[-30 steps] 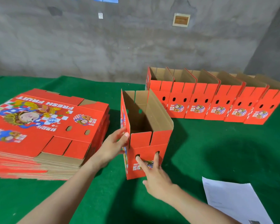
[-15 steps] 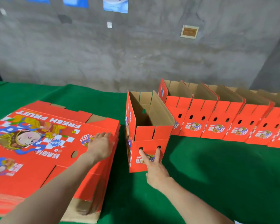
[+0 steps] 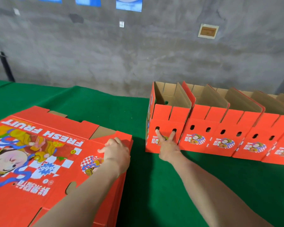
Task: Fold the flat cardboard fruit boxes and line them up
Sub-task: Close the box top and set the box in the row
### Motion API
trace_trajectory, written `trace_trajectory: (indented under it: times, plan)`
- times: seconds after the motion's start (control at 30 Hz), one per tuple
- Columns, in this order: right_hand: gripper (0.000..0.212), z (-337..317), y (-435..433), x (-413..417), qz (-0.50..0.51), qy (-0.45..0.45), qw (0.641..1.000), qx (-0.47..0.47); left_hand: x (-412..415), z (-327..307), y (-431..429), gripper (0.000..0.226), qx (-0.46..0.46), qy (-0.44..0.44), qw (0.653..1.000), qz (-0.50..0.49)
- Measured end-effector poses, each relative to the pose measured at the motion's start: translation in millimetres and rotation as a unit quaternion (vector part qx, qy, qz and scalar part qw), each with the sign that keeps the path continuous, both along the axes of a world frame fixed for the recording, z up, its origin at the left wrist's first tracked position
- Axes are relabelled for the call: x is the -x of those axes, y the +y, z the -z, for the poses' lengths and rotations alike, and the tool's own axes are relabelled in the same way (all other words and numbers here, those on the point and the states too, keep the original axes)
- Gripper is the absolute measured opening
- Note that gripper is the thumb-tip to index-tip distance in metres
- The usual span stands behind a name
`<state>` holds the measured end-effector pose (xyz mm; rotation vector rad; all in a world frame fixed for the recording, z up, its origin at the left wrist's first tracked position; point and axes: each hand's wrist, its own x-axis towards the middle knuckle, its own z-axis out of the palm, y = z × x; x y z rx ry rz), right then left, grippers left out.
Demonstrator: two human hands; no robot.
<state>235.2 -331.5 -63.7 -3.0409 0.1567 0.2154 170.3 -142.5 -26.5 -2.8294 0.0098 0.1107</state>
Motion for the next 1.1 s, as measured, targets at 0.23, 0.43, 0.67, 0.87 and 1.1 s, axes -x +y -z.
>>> trace_trajectory:
  times: [0.23, 0.43, 0.67, 0.87, 1.1]
  plan:
    - [0.114, -4.5, -30.3, -48.1, 0.017, -0.006, 0.999, 0.033, -11.9, 1.0, -4.0, 0.041, -0.045, 0.011, 0.999, 0.011]
    - [0.114, -8.4, -41.5, -51.2, 0.015, -0.001, 0.998, 0.058, -9.0, 0.4, -4.7, 0.041, -0.033, 0.024, 0.999, -0.003]
    - [0.111, -6.1, -61.1, -48.5, 0.038, 0.004, 0.996, 0.078, -5.6, -0.9, -4.2, 0.043, -0.003, 0.014, 1.0, -0.02]
    - [0.101, -18.7, -48.5, -44.2, 0.077, 0.072, 0.994, 0.018, -3.5, -1.8, -2.5, 0.05, 0.028, 0.022, 0.999, -0.022]
    - [0.06, 2.9, 50.2, 42.9, -0.032, -0.018, 0.964, -0.262, 11.1, -8.5, 6.9, 0.049, 0.093, 0.048, 0.994, -0.005]
